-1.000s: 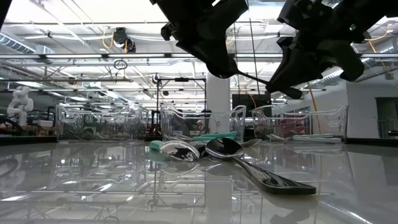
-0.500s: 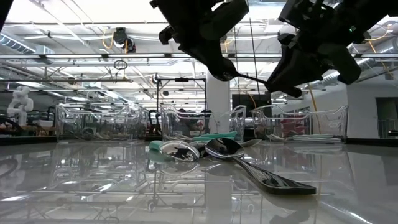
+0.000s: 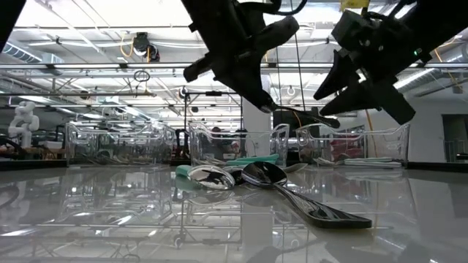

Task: Sort silverware by color (type)
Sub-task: Put the black spoon into the left transparent bin

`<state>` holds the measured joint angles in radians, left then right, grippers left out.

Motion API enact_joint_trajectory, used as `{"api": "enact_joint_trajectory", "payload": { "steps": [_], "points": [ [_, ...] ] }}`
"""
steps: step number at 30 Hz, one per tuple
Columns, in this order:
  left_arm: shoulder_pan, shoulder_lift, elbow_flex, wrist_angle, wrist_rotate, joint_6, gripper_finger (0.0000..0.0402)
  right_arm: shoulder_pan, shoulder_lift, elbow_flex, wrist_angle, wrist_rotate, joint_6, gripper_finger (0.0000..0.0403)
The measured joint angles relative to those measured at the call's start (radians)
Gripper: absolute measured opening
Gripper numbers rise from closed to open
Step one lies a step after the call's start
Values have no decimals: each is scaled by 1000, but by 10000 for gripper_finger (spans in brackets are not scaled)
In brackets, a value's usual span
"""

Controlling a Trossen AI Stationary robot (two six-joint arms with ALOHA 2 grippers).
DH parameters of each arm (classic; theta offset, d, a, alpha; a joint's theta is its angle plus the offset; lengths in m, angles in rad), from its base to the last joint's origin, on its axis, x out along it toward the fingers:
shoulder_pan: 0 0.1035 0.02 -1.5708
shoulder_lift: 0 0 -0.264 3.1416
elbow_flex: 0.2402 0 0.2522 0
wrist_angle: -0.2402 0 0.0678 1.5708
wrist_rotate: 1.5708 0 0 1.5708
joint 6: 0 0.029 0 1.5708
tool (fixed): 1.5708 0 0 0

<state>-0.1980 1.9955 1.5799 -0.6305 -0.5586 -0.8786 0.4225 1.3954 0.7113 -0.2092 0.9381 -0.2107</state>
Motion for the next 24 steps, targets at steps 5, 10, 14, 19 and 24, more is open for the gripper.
{"api": "enact_joint_trajectory", "payload": {
  "steps": [5, 10, 14, 19, 24],
  "points": [
    [6, 0, 23, 7, 27, -57, 3, -4, 32, 0, -3, 4, -15, 165],
    [-1, 1, 67, -2, 24, -39, 2, -4, 51, 0, -1, 10, -19, 165],
    [-14, -1, 101, 10, 24, -14, 2, -4, 57, 0, 2, 92, -6, 164],
    [-20, -1, 101, 4, 24, -15, 2, -2, 57, 0, 4, 105, 0, 151],
    [-20, -1, 101, -9, 24, -25, 1, -2, 57, 0, 9, 104, 4, 94]
  ]
}}
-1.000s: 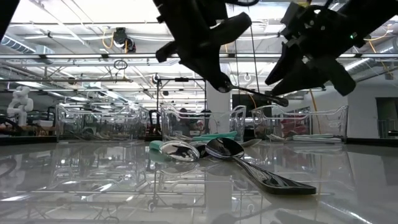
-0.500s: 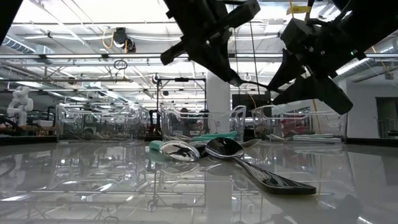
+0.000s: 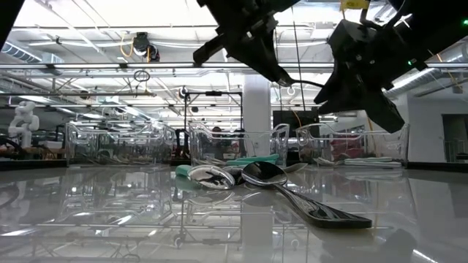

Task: Sort silverware by color (type)
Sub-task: Put the black spoon into the left transparent bin

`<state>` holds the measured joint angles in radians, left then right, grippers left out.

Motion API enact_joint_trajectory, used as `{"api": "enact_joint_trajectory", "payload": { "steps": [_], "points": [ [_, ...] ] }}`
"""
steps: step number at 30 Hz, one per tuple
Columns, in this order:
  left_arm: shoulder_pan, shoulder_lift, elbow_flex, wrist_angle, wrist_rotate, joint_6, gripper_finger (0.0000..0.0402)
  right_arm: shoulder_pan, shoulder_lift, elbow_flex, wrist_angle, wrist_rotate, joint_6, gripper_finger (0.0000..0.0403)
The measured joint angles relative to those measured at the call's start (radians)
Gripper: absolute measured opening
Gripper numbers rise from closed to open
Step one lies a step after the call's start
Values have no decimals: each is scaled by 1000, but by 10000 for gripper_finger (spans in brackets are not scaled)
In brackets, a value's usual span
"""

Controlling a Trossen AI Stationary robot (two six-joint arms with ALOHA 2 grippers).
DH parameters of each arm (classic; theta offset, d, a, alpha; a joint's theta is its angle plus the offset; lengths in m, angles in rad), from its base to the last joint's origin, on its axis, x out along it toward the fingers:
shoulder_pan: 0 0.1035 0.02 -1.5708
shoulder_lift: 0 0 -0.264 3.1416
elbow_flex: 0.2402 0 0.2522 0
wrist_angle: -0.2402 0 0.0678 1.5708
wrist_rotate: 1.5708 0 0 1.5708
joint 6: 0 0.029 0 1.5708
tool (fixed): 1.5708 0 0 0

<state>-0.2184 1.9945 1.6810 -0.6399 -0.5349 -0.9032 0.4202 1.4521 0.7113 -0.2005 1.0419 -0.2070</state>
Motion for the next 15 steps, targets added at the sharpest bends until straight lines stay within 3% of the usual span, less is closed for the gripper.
{"api": "enact_joint_trajectory", "payload": {
  "steps": [6, 15],
  "points": [
    [-1, 0, -1, -9, 4, 12, 1, 0, 0, 0, 2, -49, -14, 23],
    [-6, 0, -1, -4, -27, 74, 30, 1, 0, 0, 1, -54, 1, 27]
  ]
}}
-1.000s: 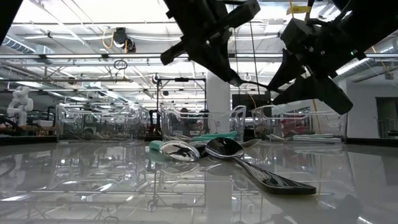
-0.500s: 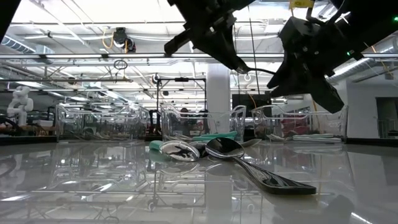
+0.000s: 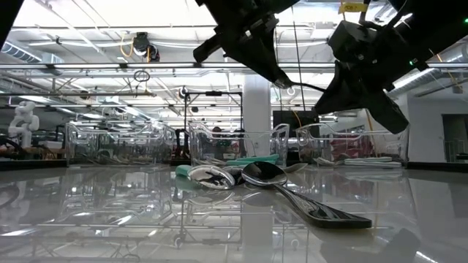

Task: Sort silverware by color (type)
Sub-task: Put the black spoon into the left transparent bin

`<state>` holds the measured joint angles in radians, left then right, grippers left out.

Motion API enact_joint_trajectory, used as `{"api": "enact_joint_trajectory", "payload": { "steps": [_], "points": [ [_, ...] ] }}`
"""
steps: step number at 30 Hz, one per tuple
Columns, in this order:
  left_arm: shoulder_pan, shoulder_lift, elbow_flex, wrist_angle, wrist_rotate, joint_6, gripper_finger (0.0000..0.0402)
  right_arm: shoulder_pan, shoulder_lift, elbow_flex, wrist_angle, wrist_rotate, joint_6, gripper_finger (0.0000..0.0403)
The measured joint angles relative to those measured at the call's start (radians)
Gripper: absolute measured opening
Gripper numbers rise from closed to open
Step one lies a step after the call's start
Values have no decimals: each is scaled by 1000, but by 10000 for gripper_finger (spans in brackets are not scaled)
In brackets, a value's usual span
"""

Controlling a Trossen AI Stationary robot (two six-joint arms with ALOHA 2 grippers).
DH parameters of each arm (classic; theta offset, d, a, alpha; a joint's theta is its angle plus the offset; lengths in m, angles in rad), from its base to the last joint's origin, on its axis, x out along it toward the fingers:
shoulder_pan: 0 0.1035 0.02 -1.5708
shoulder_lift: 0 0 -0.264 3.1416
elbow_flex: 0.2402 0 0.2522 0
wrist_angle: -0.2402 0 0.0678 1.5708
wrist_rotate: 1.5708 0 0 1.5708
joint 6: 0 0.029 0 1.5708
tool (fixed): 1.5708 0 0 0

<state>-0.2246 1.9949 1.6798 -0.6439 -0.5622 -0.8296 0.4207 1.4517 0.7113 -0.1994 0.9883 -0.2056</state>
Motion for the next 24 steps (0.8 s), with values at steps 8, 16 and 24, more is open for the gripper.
{"api": "enact_joint_trajectory", "payload": {
  "steps": [8, 16, 24],
  "points": [
    [-7, 0, 1, -14, -4, 215, 79, -4, 0, 0, 0, -58, 6, 22],
    [-57, 0, 147, -273, -281, 480, 87, -58, 0, -1, 57, -119, 13, 23],
    [-115, 0, 244, -457, -438, 671, 88, -155, 0, -1, 157, -282, -5, 25]
  ]
}}
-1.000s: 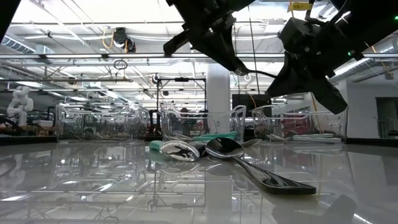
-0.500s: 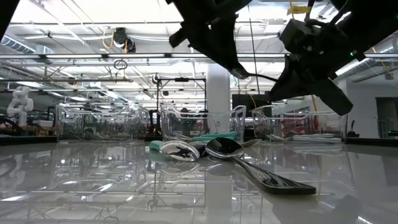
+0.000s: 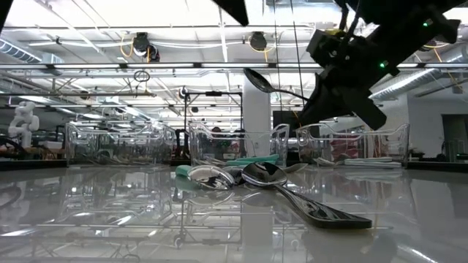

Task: Sort silverware by color (type)
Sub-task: Put the black spoon into the left transparent bin

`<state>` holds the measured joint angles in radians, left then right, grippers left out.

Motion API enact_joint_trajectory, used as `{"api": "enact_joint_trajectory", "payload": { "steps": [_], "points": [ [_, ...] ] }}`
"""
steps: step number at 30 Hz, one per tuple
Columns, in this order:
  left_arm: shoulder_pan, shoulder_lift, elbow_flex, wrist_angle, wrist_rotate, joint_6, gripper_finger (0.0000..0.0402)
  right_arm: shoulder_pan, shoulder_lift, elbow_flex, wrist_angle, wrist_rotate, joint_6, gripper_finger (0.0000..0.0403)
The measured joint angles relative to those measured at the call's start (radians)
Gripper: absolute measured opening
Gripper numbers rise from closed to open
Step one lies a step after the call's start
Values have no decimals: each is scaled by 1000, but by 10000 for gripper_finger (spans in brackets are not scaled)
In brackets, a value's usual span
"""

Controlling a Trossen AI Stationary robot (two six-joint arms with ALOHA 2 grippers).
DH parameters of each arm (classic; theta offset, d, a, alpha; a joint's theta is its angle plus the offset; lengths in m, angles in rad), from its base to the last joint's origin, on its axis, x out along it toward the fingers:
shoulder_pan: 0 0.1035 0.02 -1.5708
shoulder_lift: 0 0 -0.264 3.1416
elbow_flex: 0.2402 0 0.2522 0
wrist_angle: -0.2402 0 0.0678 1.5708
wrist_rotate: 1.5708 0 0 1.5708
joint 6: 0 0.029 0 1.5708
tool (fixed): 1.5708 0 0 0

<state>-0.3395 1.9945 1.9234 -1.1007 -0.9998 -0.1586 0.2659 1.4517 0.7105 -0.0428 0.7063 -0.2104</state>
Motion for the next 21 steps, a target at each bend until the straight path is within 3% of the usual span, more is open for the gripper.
{"api": "enact_joint_trajectory", "payload": {
  "steps": [6, 11, 15, 21],
  "points": [
    [17, 0, -35, -140, -2, -171, 88, -35, 0, 0, 32, -101, -13, 22],
    [-29, 0, -71, -56, 3, -250, 88, -37, 0, 0, 27, -152, 12, 27],
    [-97, 15, -91, 167, 35, -166, 88, -33, 0, 0, 4, -198, 20, 21],
    [-180, 16, -89, 373, 58, 40, 88, -25, 0, 0, -10, -214, 15, 28]
  ]
}}
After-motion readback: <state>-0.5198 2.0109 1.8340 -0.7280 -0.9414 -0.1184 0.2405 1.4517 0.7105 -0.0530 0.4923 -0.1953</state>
